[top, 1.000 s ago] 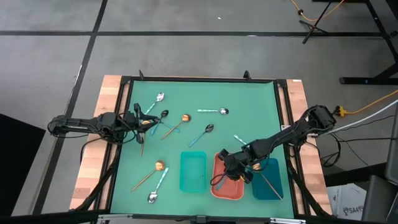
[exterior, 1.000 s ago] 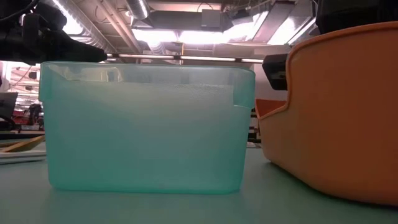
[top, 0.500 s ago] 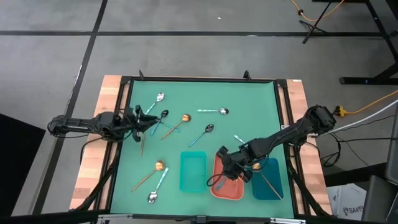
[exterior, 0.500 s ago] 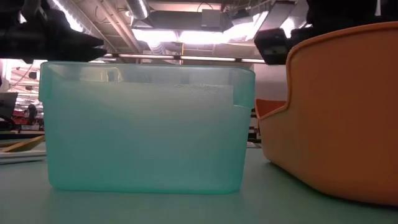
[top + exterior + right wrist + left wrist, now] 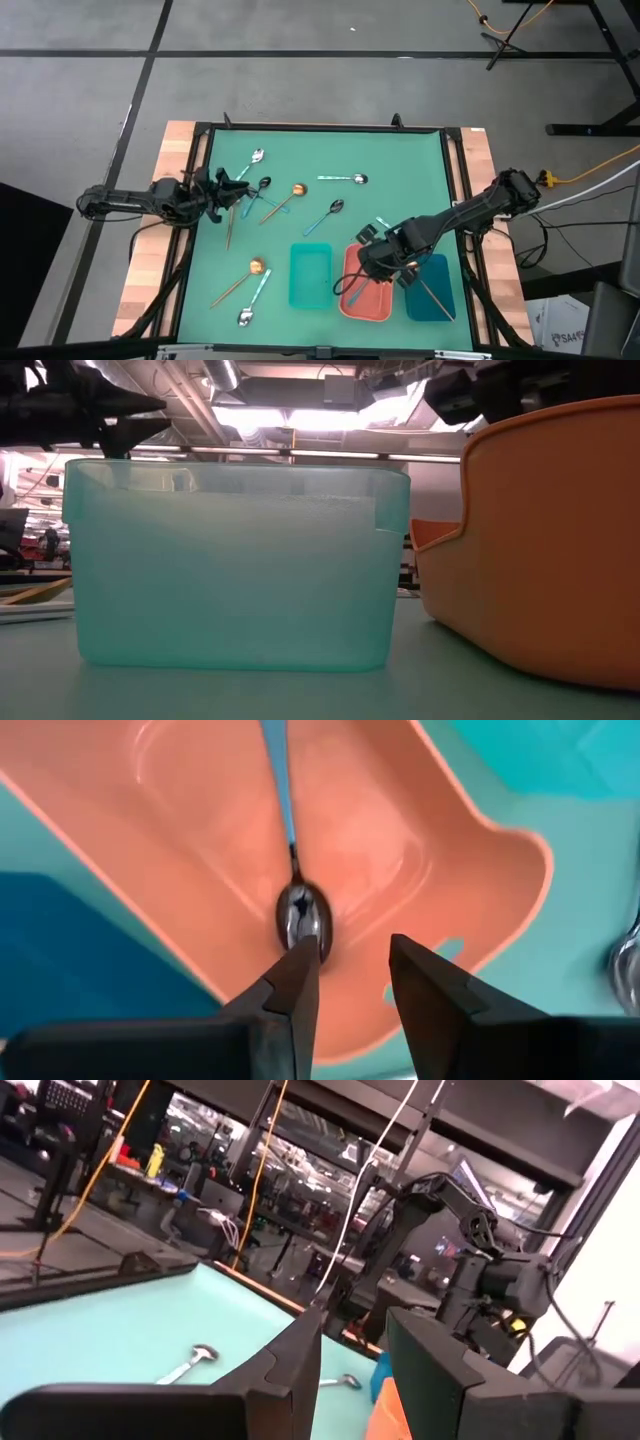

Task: Sort silverware by color (type)
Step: Put the golden spoon into the blue bin

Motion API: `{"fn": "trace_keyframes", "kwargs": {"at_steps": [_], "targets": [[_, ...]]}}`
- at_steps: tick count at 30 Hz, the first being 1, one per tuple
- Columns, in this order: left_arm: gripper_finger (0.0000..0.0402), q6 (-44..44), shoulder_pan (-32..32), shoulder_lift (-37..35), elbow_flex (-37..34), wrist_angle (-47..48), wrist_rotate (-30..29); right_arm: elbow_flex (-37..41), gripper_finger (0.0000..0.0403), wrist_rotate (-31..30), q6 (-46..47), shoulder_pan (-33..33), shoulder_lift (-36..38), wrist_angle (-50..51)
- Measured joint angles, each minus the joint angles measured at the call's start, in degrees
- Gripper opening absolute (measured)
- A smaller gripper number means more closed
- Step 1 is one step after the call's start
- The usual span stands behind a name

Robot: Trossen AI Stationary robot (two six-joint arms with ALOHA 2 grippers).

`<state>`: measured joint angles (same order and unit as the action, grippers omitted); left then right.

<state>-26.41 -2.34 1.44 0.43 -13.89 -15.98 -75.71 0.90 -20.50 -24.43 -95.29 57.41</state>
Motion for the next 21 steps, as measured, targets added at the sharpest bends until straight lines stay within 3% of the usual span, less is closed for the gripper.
{"fn": "trace_keyframes", "kwargs": {"at_steps": [8, 21], "targets": [[0.0110, -8.1, -3.2, 4.3, 0.0, 0.0, -0.7, -0.4, 0.0117, -0.1, 3.7, -0.1, 0.0, 6.2], [0.0110, -11.2, -13.1, 20.3, 6.7, -0.9, -11.6, -0.4, 0.0117, -1.5, 10.3, -0.5, 5.1, 12.1]]}}
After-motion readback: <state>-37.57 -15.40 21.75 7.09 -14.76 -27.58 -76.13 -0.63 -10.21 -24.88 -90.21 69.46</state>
